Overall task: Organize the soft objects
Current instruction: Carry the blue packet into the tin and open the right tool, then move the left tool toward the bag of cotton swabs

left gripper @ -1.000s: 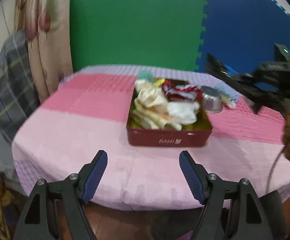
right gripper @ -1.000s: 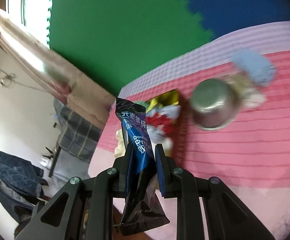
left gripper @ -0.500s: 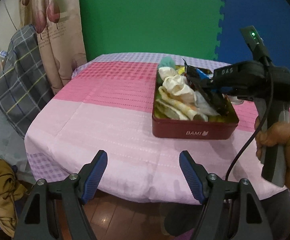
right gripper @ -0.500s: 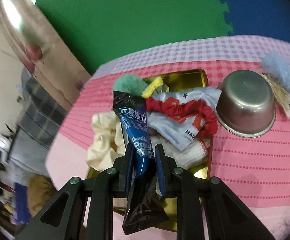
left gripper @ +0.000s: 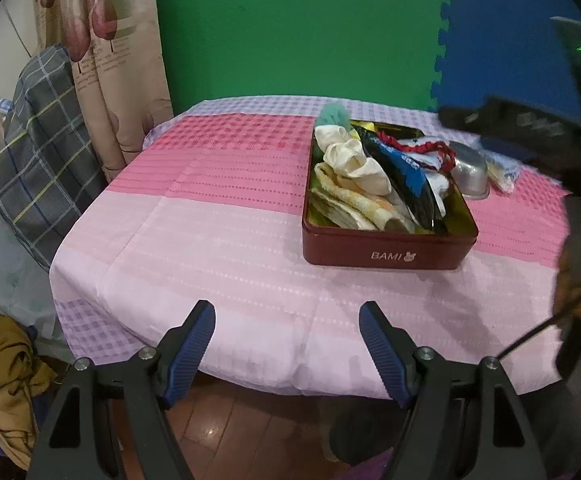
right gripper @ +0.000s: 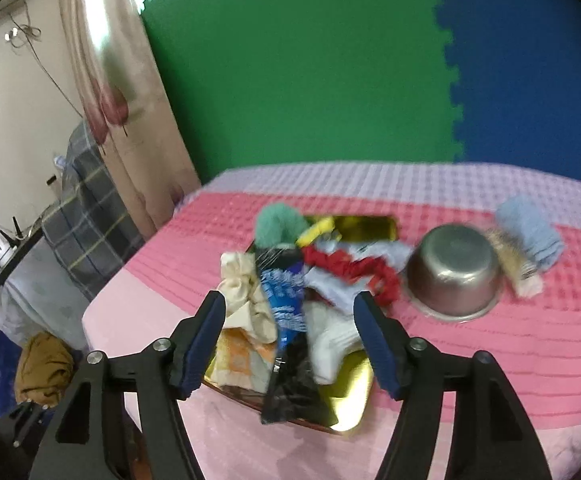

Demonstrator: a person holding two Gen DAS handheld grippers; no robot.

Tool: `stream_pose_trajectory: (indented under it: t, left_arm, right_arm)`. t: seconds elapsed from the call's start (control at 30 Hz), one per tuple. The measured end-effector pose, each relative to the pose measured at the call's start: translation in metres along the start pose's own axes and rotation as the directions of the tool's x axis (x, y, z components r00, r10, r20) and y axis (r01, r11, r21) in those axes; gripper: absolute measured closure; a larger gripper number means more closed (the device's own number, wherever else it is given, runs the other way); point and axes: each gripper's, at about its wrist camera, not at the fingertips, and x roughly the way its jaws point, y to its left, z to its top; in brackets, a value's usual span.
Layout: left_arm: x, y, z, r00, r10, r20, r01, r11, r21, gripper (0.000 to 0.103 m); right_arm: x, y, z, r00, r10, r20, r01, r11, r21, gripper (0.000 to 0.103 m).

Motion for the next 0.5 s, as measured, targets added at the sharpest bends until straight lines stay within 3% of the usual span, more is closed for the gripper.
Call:
stream_pose_trajectory:
  t: [0.17, 0.27, 0.43, 0.5]
  left_arm:
    - [0.004, -0.010, -0.003, 1.000, 0.022, -0.015, -0.021, 0.999, 0.033, 0.027]
    - [0.005, -0.013, -0.005, 1.000, 0.023, -0.020, -0.022, 0.999, 0.050, 0.027]
    - [0.008, -0.024, -0.009, 0.999, 0.046, -0.028, -0.043, 0.995, 0.084, 0.027]
    - [0.010, -0.028, -0.011, 0.998, 0.056, -0.029, -0.053, 0.993, 0.102, 0.027]
  right_arm:
    - [-0.038, -0.042, -0.013, 0.992, -0.118, 0.049, 0.117, 0.993, 0.015, 0.023]
    - [-0.053, -0.084, -0.029, 0.969, -0.244, 0.027, 0.243, 0.969, 0.032, 0.022]
    - [-0.074, -0.165, -0.056, 0.890, -0.453, -0.040, 0.455, 0.888, 0.067, 0.021]
    - [-0.083, -0.198, -0.065, 0.860, -0.505, -0.074, 0.510, 0.855, 0.090, 0.015]
